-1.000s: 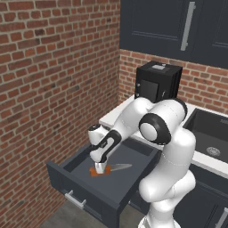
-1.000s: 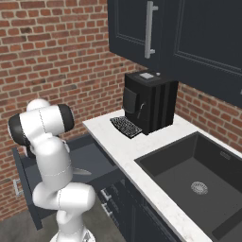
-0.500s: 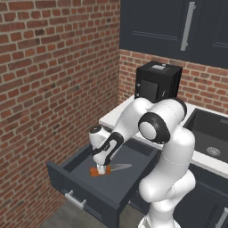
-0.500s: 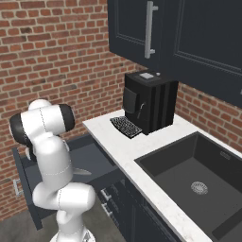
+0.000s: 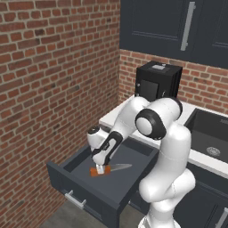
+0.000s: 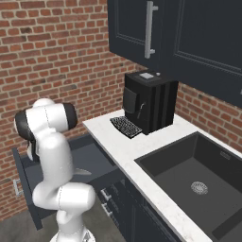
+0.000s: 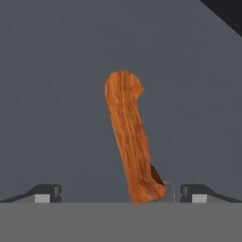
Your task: Pick up the knife from the drawer and place it on the cutting board. Then place the meat from the plate to the cutting board.
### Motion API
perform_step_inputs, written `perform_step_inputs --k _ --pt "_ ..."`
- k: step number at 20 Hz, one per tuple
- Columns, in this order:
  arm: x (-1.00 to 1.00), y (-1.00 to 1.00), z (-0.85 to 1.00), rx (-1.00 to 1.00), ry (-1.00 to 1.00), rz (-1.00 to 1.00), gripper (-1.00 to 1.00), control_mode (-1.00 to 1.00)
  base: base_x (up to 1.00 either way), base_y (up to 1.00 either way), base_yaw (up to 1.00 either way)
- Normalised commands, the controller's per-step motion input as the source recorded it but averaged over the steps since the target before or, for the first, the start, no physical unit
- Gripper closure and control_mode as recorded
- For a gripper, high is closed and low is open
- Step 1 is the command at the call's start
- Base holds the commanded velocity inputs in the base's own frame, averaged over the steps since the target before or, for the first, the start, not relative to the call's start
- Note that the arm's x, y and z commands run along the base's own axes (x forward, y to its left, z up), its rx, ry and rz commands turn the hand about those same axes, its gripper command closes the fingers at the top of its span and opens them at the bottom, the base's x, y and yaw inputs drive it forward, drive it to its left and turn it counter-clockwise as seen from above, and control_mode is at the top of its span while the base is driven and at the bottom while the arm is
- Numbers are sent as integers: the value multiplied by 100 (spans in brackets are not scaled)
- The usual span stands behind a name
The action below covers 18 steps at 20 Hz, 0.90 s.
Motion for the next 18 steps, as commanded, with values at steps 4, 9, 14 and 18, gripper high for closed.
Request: perform_step_inputs --k 4,9,14,18 --pt "0 15 -17 0 1 8 -100 -100 0 0 0" --pt "0 6 -19 0 0 8 -100 -100 0 0 0" --pt "8 0 -14 1 0 6 -100 -100 0 0 0" --pt "30 0 -7 3 0 5 -100 -100 0 0 0"
